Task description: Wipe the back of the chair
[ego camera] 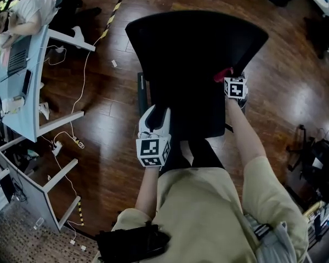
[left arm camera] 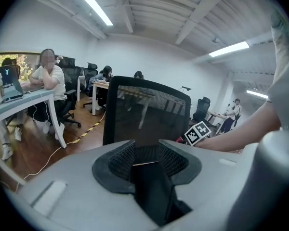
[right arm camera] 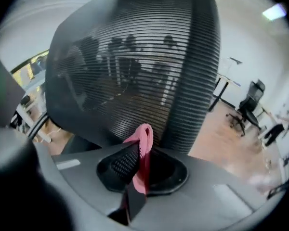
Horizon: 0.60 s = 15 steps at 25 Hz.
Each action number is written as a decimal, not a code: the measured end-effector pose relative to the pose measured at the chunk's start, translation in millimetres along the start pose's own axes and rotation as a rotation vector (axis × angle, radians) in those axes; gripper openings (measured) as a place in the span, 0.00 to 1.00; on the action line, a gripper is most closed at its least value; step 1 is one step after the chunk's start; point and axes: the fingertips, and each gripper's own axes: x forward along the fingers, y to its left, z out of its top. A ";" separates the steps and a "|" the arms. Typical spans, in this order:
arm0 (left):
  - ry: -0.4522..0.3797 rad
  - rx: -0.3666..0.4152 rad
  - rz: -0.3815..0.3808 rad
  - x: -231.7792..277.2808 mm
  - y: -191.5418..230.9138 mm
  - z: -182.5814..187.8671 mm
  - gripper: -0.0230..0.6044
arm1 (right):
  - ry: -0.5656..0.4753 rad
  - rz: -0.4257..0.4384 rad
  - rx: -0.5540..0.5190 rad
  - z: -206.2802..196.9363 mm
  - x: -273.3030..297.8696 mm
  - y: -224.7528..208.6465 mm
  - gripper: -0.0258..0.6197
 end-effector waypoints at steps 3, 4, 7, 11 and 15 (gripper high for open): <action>-0.002 -0.006 0.014 -4.6 7.3 -0.5 0.26 | -0.069 0.193 0.072 12.6 7.9 69.4 0.08; 0.001 -0.008 0.022 -6.9 11.5 -2.6 0.26 | -0.110 0.322 -0.010 20.8 8.0 116.2 0.08; 0.014 -0.024 0.055 -17.1 26.7 -12.1 0.26 | -0.229 0.666 -0.290 39.2 -6.1 265.8 0.08; 0.015 -0.034 0.105 -34.6 44.4 -16.1 0.26 | -0.271 0.773 -0.438 60.6 -5.2 375.4 0.08; 0.017 -0.050 0.137 -44.6 59.1 -16.9 0.25 | -0.270 0.750 -0.652 68.0 0.4 386.9 0.07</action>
